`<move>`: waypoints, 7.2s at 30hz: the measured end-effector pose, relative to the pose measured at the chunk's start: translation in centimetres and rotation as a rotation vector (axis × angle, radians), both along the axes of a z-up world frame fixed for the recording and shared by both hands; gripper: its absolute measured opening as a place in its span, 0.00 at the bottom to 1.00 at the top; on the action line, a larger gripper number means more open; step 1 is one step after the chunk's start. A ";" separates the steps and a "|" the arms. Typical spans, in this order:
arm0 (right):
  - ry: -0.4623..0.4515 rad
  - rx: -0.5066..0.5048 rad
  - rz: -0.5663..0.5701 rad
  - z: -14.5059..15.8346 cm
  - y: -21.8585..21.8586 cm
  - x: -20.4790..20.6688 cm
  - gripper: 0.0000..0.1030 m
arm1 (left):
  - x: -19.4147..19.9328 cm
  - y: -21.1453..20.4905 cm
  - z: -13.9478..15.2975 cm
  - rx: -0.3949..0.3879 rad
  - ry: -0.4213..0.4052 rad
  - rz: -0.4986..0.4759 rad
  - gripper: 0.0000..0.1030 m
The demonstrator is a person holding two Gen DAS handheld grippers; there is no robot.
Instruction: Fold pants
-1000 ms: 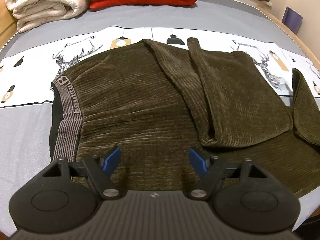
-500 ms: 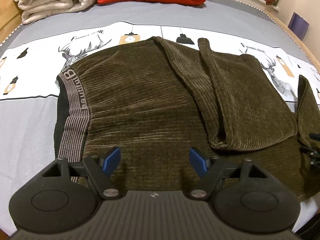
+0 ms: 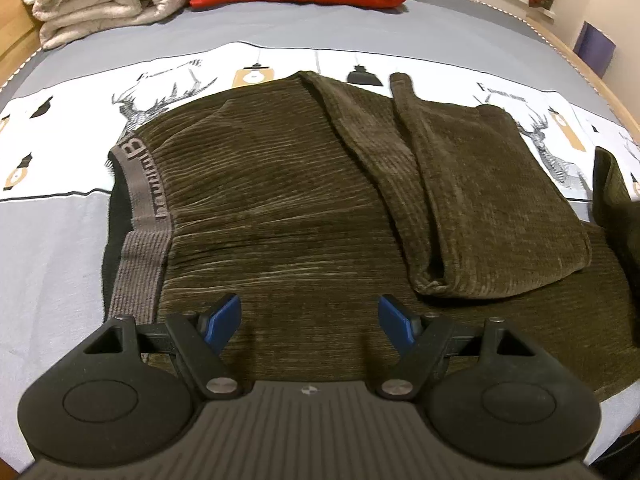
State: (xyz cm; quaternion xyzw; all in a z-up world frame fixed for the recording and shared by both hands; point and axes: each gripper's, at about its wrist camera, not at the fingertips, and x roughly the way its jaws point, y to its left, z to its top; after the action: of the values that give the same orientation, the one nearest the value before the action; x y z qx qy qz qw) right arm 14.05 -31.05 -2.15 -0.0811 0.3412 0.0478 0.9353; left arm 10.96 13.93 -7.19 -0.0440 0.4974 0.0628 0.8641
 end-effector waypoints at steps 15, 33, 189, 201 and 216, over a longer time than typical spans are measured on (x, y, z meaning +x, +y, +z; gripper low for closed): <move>0.200 0.163 -0.784 -4.5 -22.8 -4.0 0.06 | 1.0 -3.2 -0.3 0.014 0.000 -0.062 0.78; 0.101 -0.053 -0.847 -2.7 -18.8 -4.1 0.20 | -0.2 -3.5 -4.0 -0.036 0.182 -0.170 0.60; 0.363 -0.109 0.503 -4.6 8.0 -8.3 0.41 | -4.3 16.7 -4.3 -0.128 0.153 0.281 0.74; 0.467 -0.166 0.575 -6.9 9.5 -9.0 0.49 | -7.3 16.8 -3.5 -0.110 0.176 0.187 0.34; 0.493 -0.054 0.633 -6.1 7.8 -8.6 0.21 | -6.4 13.0 0.5 -0.051 -0.026 0.060 0.47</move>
State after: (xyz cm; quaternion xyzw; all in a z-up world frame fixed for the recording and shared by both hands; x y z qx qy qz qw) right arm 5.45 -23.28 -8.27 -0.1926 0.5147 0.3426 0.7620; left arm 4.56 26.96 -6.66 -0.0816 0.4859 0.0754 0.8669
